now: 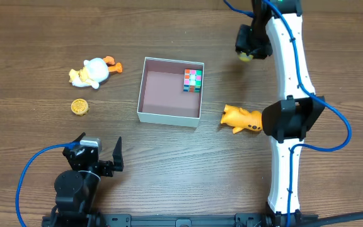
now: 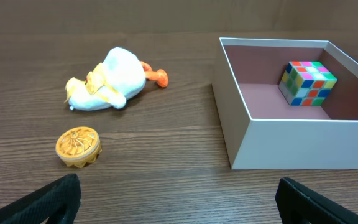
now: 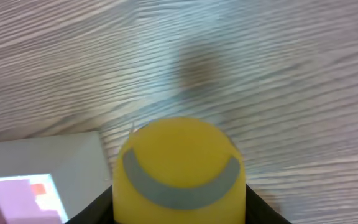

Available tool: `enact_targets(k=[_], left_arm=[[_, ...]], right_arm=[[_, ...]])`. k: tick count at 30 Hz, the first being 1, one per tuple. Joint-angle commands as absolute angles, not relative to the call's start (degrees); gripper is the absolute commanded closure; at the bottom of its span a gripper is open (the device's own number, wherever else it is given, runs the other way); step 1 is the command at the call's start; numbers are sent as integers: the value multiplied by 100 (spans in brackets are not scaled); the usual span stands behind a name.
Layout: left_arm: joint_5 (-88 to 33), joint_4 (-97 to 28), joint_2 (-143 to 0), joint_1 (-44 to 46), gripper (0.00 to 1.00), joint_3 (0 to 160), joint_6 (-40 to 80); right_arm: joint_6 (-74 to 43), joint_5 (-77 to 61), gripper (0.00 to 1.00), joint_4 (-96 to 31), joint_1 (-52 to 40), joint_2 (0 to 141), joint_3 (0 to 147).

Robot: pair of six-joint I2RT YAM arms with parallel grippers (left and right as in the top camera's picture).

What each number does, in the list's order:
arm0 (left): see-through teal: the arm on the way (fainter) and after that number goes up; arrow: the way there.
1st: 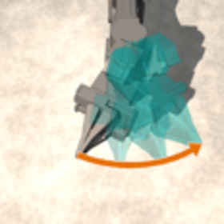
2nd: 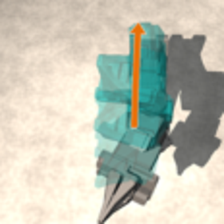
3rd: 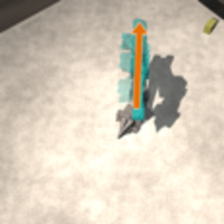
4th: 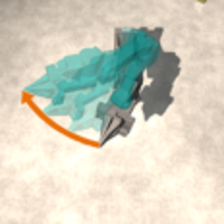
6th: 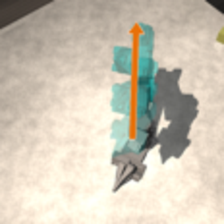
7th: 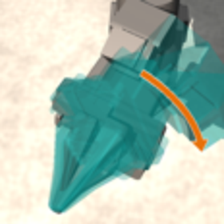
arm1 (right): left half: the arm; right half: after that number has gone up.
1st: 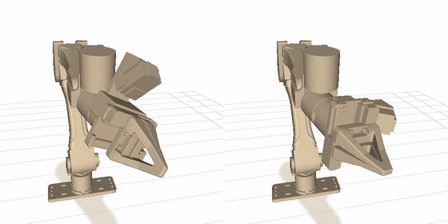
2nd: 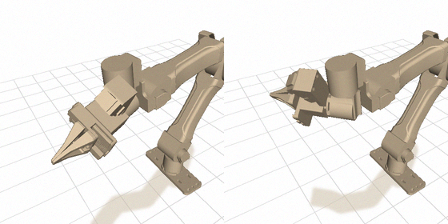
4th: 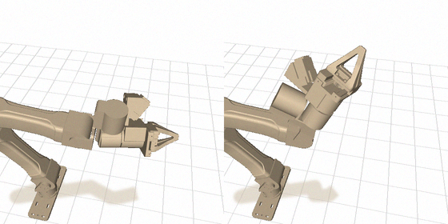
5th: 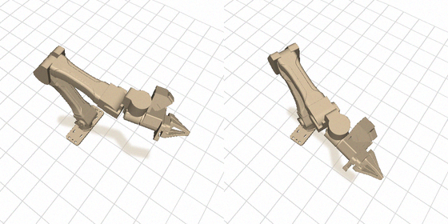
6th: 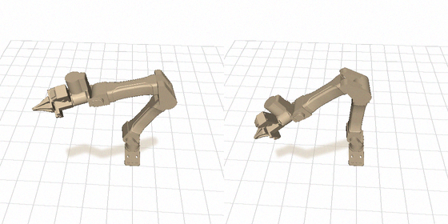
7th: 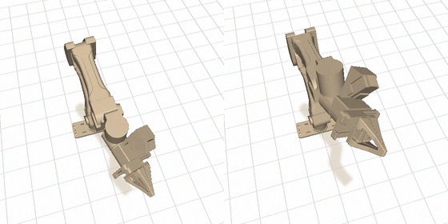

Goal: Pack container
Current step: 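Close the right gripper on the yellow ball and lift it, then carry the yellow ball into the box beside the cube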

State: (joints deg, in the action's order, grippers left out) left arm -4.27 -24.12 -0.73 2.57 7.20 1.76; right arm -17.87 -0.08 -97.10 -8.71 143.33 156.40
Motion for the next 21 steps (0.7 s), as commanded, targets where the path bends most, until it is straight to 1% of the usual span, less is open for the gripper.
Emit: enact_targets(k=[1, 5, 7, 15, 21], left_arm=[[-408, -2390, -23, 222, 0, 694, 257], [-408, -2390, -23, 222, 0, 694, 257], [-408, -2390, -23, 222, 0, 694, 257], [-408, -2390, -23, 222, 0, 694, 257], [-408, -2390, -23, 222, 0, 694, 259]], right_arm=[[-1728, -78, 57, -9706, -1186, 13950, 15871], [-1603, -78, 58, -9706, -1638, 13928, 15871], [-1601, -27, 58, -9697, -2082, 13906, 15874], [-1625, 141, 58, -9509, -2991, 13911, 15869], [-1680, 248, 58, -9203, -3273, 14025, 15860]])
